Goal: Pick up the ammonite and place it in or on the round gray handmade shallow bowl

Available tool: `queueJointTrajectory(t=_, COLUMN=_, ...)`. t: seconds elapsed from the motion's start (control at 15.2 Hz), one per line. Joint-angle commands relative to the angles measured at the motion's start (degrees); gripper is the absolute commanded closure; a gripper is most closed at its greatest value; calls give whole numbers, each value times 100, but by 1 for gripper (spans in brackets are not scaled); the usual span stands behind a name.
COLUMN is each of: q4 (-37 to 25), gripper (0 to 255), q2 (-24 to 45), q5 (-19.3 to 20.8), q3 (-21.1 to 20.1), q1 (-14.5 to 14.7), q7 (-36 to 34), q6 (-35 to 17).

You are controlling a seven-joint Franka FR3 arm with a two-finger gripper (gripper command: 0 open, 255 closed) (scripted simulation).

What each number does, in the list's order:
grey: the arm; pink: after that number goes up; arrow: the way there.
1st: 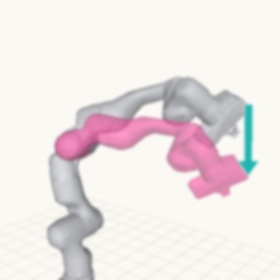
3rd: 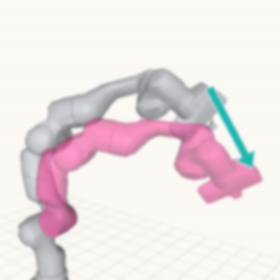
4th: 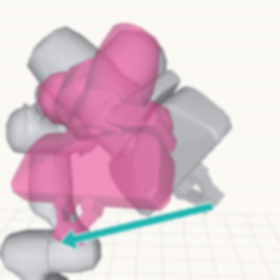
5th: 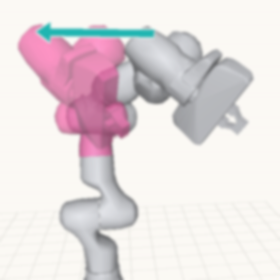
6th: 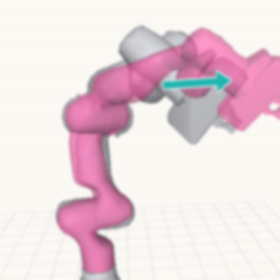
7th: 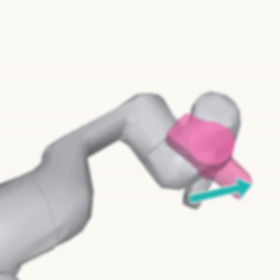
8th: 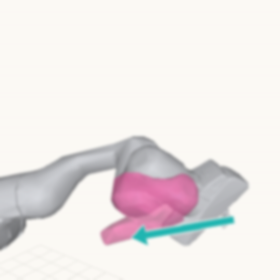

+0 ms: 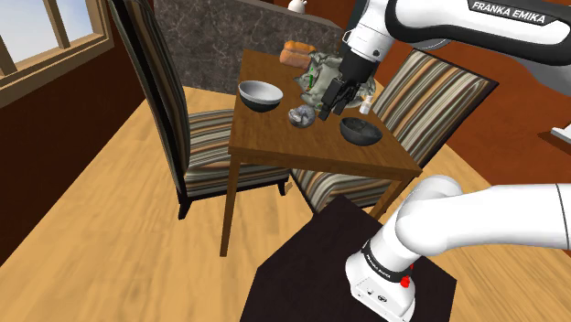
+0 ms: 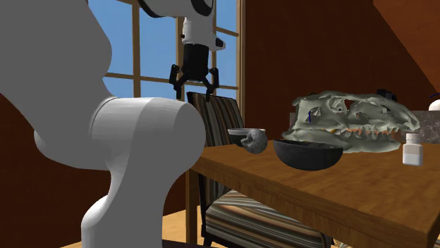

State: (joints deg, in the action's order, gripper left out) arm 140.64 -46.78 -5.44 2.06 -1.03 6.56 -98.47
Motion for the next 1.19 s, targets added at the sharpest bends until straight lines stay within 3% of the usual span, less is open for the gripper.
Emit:
queueJointTrajectory(t=0.0, q4=0, gripper=0, q2=0, q5=0, q3=0, q1=0, q7=0, q6=0)
queueJointTrajectory(t=0.59, q4=-592, gripper=0, q2=1452, q5=660, q3=1189, q1=171, q7=2358, q6=-699)
queueJointTrajectory(t=1.12, q4=-1786, gripper=0, q2=3207, q5=598, q3=2037, q1=460, q7=4447, q6=-1146)
